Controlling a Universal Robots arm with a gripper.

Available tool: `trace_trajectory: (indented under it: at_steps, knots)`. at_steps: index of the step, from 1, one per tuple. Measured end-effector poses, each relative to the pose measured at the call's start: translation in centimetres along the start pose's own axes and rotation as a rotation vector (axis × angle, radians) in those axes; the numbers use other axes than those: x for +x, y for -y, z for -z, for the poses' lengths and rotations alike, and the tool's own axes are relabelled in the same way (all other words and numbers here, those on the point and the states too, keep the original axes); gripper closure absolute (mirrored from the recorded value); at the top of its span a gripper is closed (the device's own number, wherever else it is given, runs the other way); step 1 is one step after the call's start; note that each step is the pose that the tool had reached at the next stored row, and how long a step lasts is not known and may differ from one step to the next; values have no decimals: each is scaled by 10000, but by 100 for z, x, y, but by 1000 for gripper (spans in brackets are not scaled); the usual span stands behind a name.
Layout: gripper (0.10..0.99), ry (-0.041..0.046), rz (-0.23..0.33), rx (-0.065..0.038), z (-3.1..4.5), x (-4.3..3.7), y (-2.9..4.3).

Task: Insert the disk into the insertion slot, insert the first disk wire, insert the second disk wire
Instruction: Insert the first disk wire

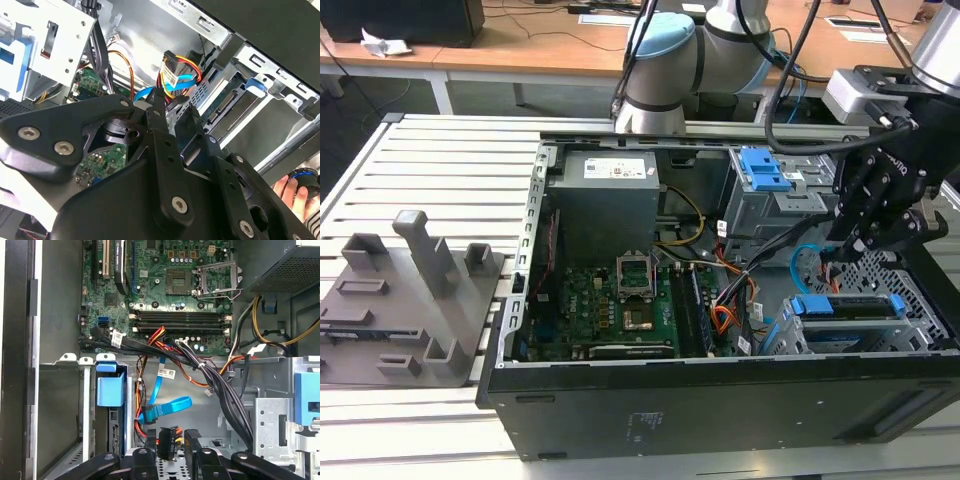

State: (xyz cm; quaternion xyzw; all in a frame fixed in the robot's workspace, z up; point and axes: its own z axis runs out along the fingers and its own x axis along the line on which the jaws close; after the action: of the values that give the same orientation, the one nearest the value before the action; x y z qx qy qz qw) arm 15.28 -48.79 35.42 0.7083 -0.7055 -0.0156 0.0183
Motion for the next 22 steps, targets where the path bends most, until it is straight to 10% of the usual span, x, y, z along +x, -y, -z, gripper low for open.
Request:
trace_trajectory:
  at_steps: [22]
  knots:
    - [922,-76,-4,-4,-20,1,26]
